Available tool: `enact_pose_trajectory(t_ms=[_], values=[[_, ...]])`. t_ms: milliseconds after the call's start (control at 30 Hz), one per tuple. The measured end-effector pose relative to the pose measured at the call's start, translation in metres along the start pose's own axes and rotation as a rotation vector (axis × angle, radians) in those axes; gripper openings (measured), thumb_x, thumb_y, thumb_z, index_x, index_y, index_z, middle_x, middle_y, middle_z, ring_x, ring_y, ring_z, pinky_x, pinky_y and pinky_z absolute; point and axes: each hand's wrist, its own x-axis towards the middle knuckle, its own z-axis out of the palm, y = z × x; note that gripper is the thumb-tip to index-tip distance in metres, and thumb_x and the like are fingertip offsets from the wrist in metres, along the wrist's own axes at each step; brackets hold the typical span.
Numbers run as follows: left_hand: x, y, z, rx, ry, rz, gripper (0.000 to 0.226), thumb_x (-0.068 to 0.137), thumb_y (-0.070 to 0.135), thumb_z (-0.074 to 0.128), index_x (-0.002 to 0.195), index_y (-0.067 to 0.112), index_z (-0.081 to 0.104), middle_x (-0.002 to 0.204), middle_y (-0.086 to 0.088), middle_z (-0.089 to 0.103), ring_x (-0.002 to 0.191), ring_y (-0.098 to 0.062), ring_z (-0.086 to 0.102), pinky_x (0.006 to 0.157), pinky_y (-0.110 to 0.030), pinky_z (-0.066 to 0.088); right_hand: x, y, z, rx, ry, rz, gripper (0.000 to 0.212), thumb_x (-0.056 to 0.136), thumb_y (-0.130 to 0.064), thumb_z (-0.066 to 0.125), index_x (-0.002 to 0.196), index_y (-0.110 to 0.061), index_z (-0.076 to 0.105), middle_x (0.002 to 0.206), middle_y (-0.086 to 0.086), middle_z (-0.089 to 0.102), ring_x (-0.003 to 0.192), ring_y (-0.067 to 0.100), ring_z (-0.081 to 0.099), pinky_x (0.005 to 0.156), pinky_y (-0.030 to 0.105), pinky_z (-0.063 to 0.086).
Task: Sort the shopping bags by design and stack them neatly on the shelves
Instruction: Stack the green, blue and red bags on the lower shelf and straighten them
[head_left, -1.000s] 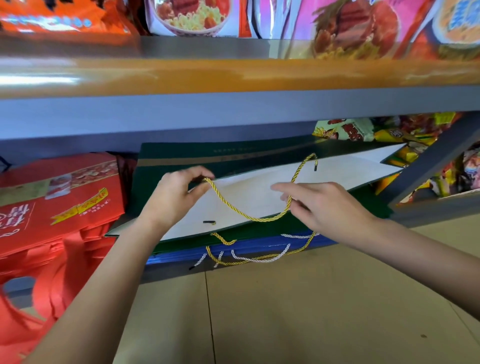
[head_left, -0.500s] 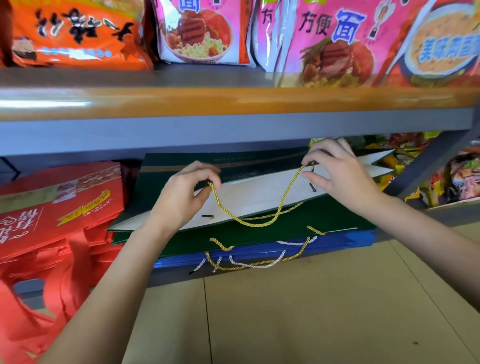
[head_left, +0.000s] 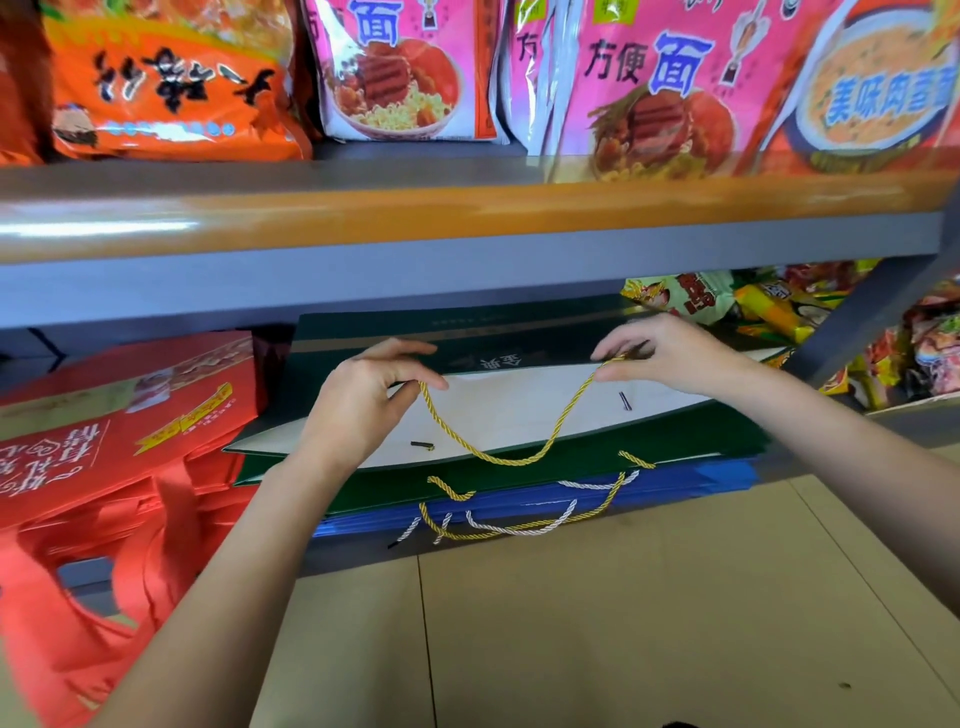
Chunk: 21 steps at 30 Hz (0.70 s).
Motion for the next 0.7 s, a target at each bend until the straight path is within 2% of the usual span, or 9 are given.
enact_pose_trajectory(t_ms=[100, 133, 200, 267, 367, 433, 500, 567, 700], values=[[0.001, 0.002, -0.004, -0.002, -0.044, -0.011, 0.039, 0.084, -0.005, 0.058, 0.092, 0.030, 0.075, 0.116, 0.016, 0.055, 0.103, -0.009, 0.060, 0.095, -0.027, 0.045, 0.003, 0.002, 0.003, -0.055, 0.138, -0.026, 0.021, 0.077, -0.024, 0.075, 0.095, -0.014, 0.074, 0.090, -0.008, 0.066, 0.077, -0.006, 0.057, 0.076, 0.004, 0.042], [0.000, 0.002, -0.005, -0.033, -0.087, -0.041, 0.037, 0.083, 0.001, 0.058, 0.091, 0.034, 0.073, 0.117, 0.017, 0.054, 0.105, -0.005, 0.058, 0.096, -0.022, 0.042, 0.005, 0.003, 0.004, -0.087, 0.164, -0.034, 0.022, 0.077, -0.024, 0.074, 0.096, -0.012, 0.074, 0.090, -0.008, 0.064, 0.080, -0.001, 0.059, 0.082, 0.009, 0.043], [-0.001, 0.005, -0.007, -0.101, -0.169, -0.107, 0.022, 0.076, 0.026, 0.056, 0.085, 0.039, 0.071, 0.116, 0.023, 0.053, 0.104, 0.010, 0.051, 0.094, -0.006, 0.034, 0.010, 0.004, 0.004, -0.122, 0.198, -0.040, 0.022, 0.077, -0.029, 0.074, 0.094, -0.015, 0.075, 0.089, -0.010, 0.064, 0.094, 0.017, 0.061, 0.097, 0.035, 0.042], [-0.003, 0.005, -0.006, -0.127, -0.166, -0.111, 0.025, 0.071, 0.044, 0.052, 0.082, 0.037, 0.073, 0.111, 0.026, 0.053, 0.103, 0.017, 0.049, 0.091, -0.001, 0.032, 0.013, 0.002, 0.005, -0.123, 0.247, -0.038, 0.021, 0.077, -0.035, 0.073, 0.091, -0.019, 0.075, 0.090, -0.011, 0.066, 0.100, 0.025, 0.060, 0.097, 0.047, 0.041], [-0.005, 0.001, 0.000, -0.039, -0.045, -0.014, 0.006, 0.080, 0.025, 0.071, 0.084, 0.026, 0.075, 0.108, 0.016, 0.057, 0.099, 0.001, 0.056, 0.088, -0.019, 0.042, 0.017, -0.001, 0.007, -0.147, 0.327, -0.054, 0.024, 0.080, -0.035, 0.071, 0.092, -0.015, 0.075, 0.099, 0.000, 0.071, 0.101, 0.023, 0.061, 0.097, 0.039, 0.041], [-0.003, 0.001, 0.002, 0.069, 0.051, 0.066, 0.007, 0.081, 0.012, 0.071, 0.087, 0.015, 0.071, 0.112, 0.007, 0.055, 0.091, -0.006, 0.056, 0.078, -0.033, 0.048, 0.020, -0.002, 0.009, -0.168, 0.377, -0.028, 0.025, 0.081, -0.036, 0.070, 0.093, -0.015, 0.075, 0.102, 0.002, 0.071, 0.102, 0.023, 0.060, 0.095, 0.034, 0.038], [0.002, 0.006, 0.000, 0.153, 0.099, 0.045, 0.019, 0.081, 0.009, 0.072, 0.094, 0.006, 0.058, 0.110, -0.004, 0.052, 0.078, -0.008, 0.056, 0.065, -0.041, 0.053, 0.023, 0.000, 0.011, -0.180, 0.408, 0.008, 0.024, 0.082, -0.038, 0.069, 0.093, -0.017, 0.074, 0.101, 0.002, 0.071, 0.104, 0.028, 0.058, 0.095, 0.036, 0.038], [0.009, 0.010, -0.003, 0.217, 0.086, -0.001, 0.029, 0.083, 0.012, 0.070, 0.104, 0.004, 0.052, 0.110, -0.009, 0.049, 0.073, -0.018, 0.058, 0.059, -0.041, 0.050, 0.025, 0.000, 0.012, -0.210, 0.437, 0.017, 0.024, 0.082, -0.038, 0.068, 0.093, -0.017, 0.074, 0.099, 0.004, 0.071, 0.101, 0.032, 0.058, 0.092, 0.039, 0.040], [0.019, 0.007, -0.009, 0.333, 0.001, 0.046, 0.037, 0.089, 0.019, 0.064, 0.124, 0.011, 0.055, 0.117, -0.006, 0.057, 0.078, -0.030, 0.062, 0.062, -0.034, 0.045, 0.023, -0.003, 0.013, -0.245, 0.486, -0.060, 0.021, 0.084, -0.030, 0.069, 0.094, -0.013, 0.074, 0.097, 0.007, 0.071, 0.096, 0.032, 0.062, 0.087, 0.039, 0.045]])
